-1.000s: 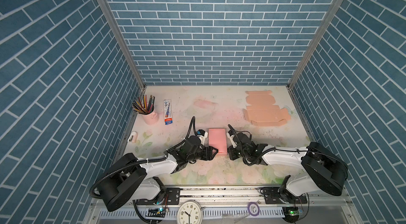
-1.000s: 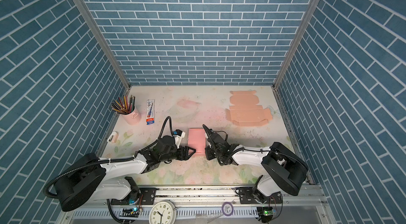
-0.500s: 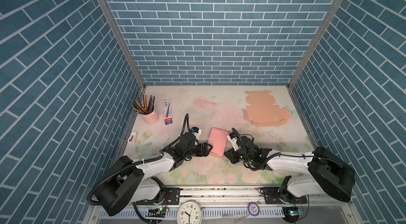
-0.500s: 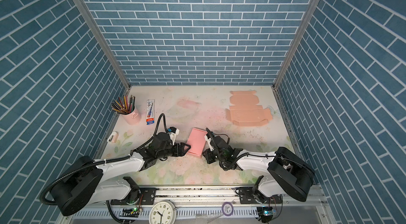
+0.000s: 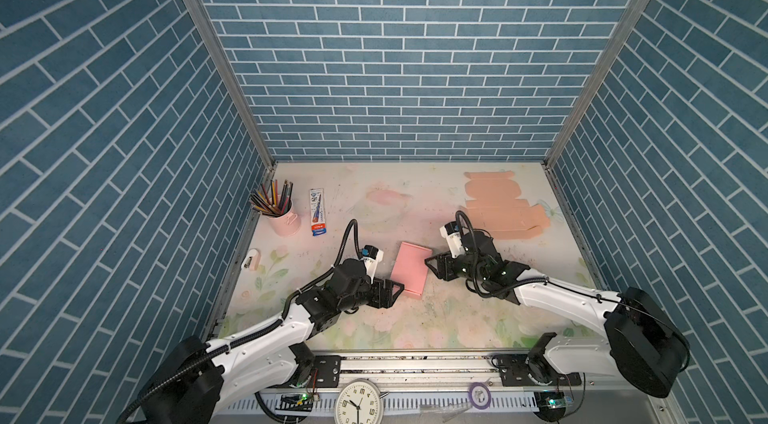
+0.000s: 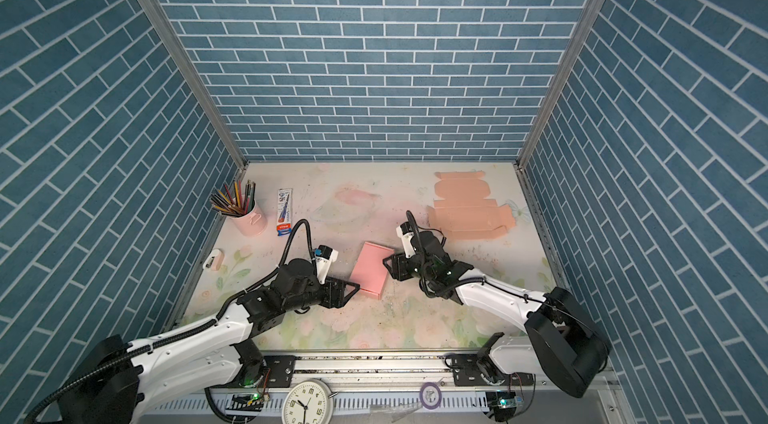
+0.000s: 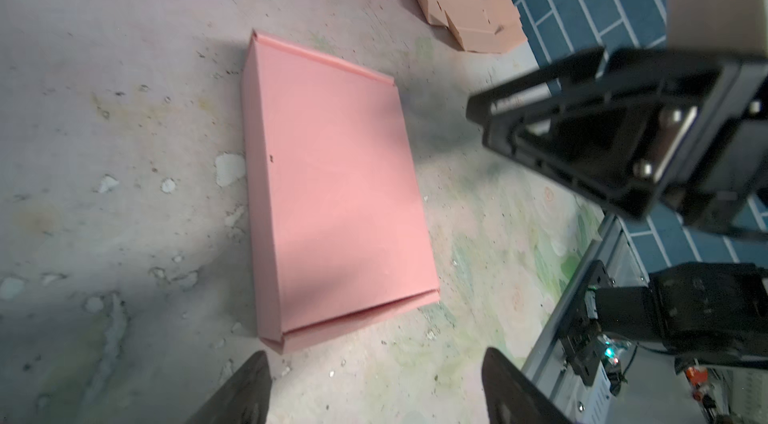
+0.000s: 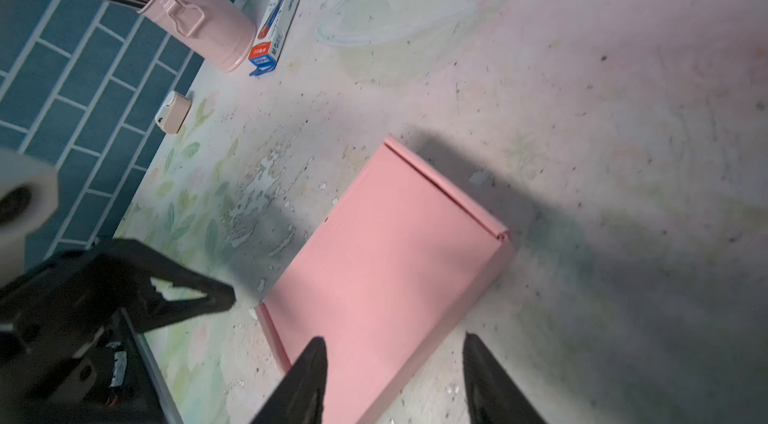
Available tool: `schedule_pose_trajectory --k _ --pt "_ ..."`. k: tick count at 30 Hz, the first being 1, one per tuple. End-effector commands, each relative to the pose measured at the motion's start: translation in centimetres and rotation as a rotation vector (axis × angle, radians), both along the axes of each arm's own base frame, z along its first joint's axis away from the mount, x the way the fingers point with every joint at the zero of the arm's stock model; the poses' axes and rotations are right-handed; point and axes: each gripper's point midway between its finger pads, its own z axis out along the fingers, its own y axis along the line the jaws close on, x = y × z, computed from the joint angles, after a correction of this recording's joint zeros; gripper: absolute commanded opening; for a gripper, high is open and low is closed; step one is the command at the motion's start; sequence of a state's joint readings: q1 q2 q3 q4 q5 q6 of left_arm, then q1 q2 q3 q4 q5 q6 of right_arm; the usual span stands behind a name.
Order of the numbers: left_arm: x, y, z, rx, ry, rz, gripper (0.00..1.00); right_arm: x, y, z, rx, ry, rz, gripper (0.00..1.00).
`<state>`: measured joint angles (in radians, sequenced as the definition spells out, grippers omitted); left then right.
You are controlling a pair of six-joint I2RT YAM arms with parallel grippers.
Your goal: Fold the paper box
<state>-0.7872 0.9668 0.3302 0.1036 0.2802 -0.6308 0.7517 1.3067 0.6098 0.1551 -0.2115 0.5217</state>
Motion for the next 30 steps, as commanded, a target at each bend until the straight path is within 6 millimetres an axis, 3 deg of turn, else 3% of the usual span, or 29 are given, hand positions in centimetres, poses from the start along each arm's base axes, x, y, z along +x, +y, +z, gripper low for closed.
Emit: schedule_pose_trajectory --k 1,8,11,23,30 --pt "-2.6 0.0 -1.2 0.029 0.046 -0.077 0.81 1.4 0.1 -0.1 -0.021 -0.010 0.044 0.57" --pt "-4.8 -2.6 -0.2 -0.099 0.037 -0.187 0.82 5.6 1.6 -0.5 -0.048 0.017 0.087 0.62" --pt "-4.7 -3.1 -0.8 -0.103 0.050 -0.185 0.81 6.8 2.2 -1.4 -0.056 0.062 0.107 0.62" --pt "-2.9 -3.3 -2.3 -0.067 0.018 -0.156 0.81 7.5 3.7 -4.2 -0.081 0.121 0.191 0.61" --pt "-1.7 -3.1 -2.6 -0.080 0.002 -0.121 0.80 7.1 4.4 -4.4 -0.039 0.135 0.217 0.61"
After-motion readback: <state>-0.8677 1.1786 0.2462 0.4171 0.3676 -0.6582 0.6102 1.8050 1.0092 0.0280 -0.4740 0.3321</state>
